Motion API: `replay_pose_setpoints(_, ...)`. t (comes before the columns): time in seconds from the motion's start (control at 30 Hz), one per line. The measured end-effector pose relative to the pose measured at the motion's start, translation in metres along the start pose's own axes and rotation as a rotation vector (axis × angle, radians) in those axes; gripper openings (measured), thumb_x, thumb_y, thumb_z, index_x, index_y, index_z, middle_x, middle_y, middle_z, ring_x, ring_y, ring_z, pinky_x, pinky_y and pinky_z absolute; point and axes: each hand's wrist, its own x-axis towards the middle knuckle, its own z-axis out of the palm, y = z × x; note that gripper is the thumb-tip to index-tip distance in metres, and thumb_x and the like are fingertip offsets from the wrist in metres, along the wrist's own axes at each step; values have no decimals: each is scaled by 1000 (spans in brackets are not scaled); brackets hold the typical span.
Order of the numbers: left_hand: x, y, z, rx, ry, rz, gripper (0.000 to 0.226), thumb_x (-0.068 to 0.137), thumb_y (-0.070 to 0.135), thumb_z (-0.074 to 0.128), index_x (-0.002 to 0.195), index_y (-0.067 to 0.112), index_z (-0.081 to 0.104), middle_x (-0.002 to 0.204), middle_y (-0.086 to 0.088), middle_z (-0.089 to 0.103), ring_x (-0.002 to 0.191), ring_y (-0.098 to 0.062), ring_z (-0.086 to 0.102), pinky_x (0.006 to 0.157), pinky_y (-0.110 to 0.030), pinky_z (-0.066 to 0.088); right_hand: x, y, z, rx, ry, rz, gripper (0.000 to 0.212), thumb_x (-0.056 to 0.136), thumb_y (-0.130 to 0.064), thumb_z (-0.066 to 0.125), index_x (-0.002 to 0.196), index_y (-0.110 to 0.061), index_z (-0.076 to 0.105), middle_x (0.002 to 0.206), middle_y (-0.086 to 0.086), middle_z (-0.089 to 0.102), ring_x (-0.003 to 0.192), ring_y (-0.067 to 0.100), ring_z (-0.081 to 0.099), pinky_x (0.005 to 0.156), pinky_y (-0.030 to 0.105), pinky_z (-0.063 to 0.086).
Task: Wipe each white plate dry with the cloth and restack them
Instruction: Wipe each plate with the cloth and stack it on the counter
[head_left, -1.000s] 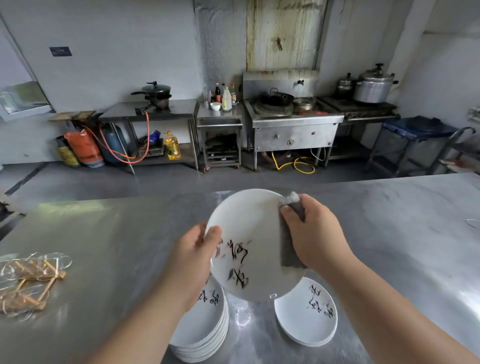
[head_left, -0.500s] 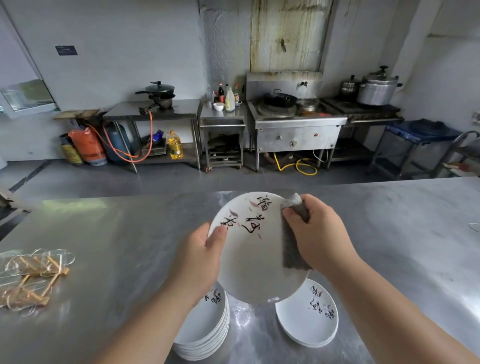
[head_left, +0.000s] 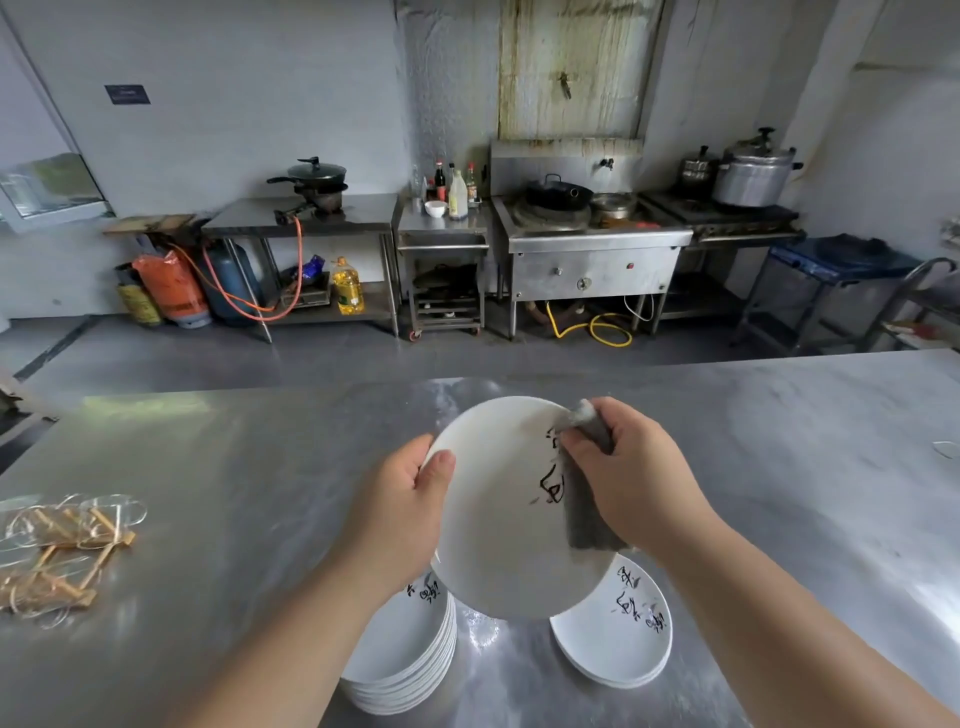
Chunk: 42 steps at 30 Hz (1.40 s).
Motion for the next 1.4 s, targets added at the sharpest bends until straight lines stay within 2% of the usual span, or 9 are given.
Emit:
replay_pose_setpoints(0.17, 2, 15, 11, 135, -99, 97, 30, 99, 46, 47, 92, 21, 62, 73, -2, 66, 67, -27, 61, 66, -48, 53, -10, -21, 8, -134, -146, -335, 14, 93, -42, 63, 104, -34, 64, 83, -13, 70, 77, 11, 62, 68, 32, 53)
replay_pose_setpoints(0.47, 1, -9, 23, -282, 196, -400, 24, 103, 25, 46, 118, 13, 61, 108, -10, 72, 98, -34, 68, 86, -45, 52, -35, -18, 12, 530, -157, 290, 16, 103, -33, 49, 102, -37, 65, 67, -1, 68, 44, 25, 62, 42, 32, 46)
replay_pose_setpoints(0.7, -30, -10, 5, 201, -184, 436, 77, 90, 84, 48, 155, 43, 46, 176, 10, 12, 163, -15, 9, 127, -31, 20, -12, -4, 2, 672, -113, 611, 27, 97, -8, 55, 88, -19, 78, 85, 15, 74, 69, 34, 69, 72, 64, 57)
replay_pose_setpoints(0.8, -22, -7, -4, 523, -228, 722, 60, 92, 68, 61, 134, 27, 73, 165, -1, 45, 158, -30, 31, 129, -49, 26, -5, -2, -3, 710, -210, 710, 19, 100, -7, 58, 99, -4, 77, 96, 25, 77, 77, 40, 73, 84, 69, 56)
replay_pose_setpoints(0.9, -17, 5, -3, 616, -164, 838, 42, 88, 22, 54, 120, 23, 82, 134, 3, 73, 126, -26, 69, 106, -60, 52, -4, -8, -9, 776, -214, 749, 21, 101, -16, 58, 95, 2, 66, 75, 24, 71, 53, 36, 66, 48, 48, 57)
replay_pose_setpoints(1.03, -24, 10, 4, 244, -121, 499, 28, 96, 44, 61, 104, 33, 85, 97, 25, 78, 89, 2, 74, 83, -21, 58, -15, -16, -4, 912, -79, 510, 38, 106, -37, 47, 91, -10, 70, 81, 34, 64, 64, 30, 63, 67, 44, 51)
replay_pose_setpoints(1.13, -31, 15, 13, -169, -32, 126, 59, 85, 75, 68, 86, 16, 77, 55, 20, 56, 51, 6, 48, 54, -11, 39, -41, -24, 11, 591, 6, -38, 50, 108, -56, 29, 145, -37, 58, 122, 21, 70, 113, 5, 64, 102, 26, 48)
replay_pose_setpoints(1.23, -29, 29, 23, -538, -98, 76, 31, 97, 48, 66, 106, 25, 84, 96, 0, 82, 92, -8, 77, 80, -18, 57, -59, -23, 36, 39, -43, -595, 72, 109, -53, 19, 162, -4, 23, 172, 19, 14, 161, 35, 6, 130, 50, 10)
replay_pose_setpoints(1.4, -20, 43, 17, -1037, -240, -74, 47, 104, 34, 53, 143, 8, 64, 147, -21, 61, 139, -34, 58, 105, -43, 55, -43, -14, 26, -375, -29, -806, 84, 102, -64, 12, 159, -5, 33, 170, 19, 21, 159, 40, 13, 125, 60, 23)
